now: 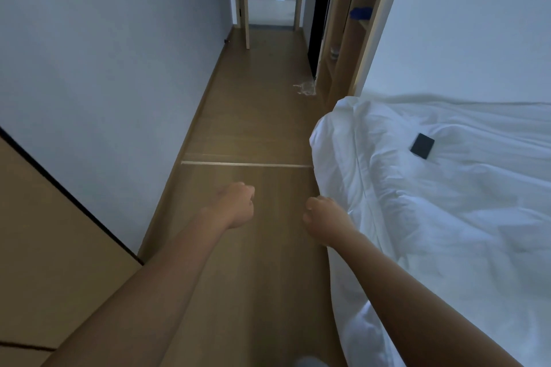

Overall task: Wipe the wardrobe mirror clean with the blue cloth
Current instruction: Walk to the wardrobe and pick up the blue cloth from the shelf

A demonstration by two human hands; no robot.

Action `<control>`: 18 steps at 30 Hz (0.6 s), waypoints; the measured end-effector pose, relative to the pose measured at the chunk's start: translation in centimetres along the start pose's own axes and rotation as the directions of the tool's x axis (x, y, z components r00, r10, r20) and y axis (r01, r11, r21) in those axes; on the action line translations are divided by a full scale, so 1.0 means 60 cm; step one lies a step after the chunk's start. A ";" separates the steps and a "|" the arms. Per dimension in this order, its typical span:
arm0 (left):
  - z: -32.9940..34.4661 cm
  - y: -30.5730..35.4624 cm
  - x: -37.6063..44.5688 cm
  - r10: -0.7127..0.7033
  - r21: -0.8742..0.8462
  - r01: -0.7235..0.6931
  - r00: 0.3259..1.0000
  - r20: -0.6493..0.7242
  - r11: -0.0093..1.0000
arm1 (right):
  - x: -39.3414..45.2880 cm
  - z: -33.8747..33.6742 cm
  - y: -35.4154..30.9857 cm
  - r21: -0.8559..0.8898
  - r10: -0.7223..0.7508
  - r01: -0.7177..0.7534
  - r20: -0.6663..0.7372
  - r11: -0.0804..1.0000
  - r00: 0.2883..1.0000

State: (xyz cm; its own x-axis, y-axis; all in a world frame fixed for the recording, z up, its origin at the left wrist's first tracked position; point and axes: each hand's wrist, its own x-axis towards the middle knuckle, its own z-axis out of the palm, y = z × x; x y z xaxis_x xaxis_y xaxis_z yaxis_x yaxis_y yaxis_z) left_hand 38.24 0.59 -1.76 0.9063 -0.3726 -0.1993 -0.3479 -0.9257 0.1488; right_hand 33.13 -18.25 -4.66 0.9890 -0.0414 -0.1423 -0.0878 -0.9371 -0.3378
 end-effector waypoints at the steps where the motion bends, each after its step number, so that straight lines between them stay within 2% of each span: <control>1: -0.002 -0.005 0.020 0.001 0.007 -0.001 1.000 0.004 1.000 | 0.023 0.001 0.001 0.004 0.004 -0.004 0.010 1.000 1.000; 10: -0.024 -0.033 0.273 -0.011 -0.002 0.011 1.000 0.021 1.000 | 0.276 -0.015 0.053 -0.018 0.025 -0.023 0.091 1.000 0.996; 14: -0.052 -0.038 0.413 -0.017 -0.021 0.017 1.000 -0.005 1.000 | 0.420 -0.045 0.090 -0.081 -0.011 0.024 0.156 0.996 0.988; 18: -0.087 -0.039 0.539 -0.010 0.035 0.011 1.000 -0.022 0.999 | 0.543 -0.080 0.117 -0.054 0.003 0.005 0.132 0.999 0.991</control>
State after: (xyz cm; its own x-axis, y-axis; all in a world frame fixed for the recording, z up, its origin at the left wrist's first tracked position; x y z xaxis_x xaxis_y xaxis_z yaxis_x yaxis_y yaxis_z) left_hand 69.61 -8.97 -3.47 0.9149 -0.3618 -0.1794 -0.3463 -0.9314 0.1123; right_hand 65.33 -27.86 -7.20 0.9643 0.0024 -0.2649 -0.0768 -0.9546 -0.2879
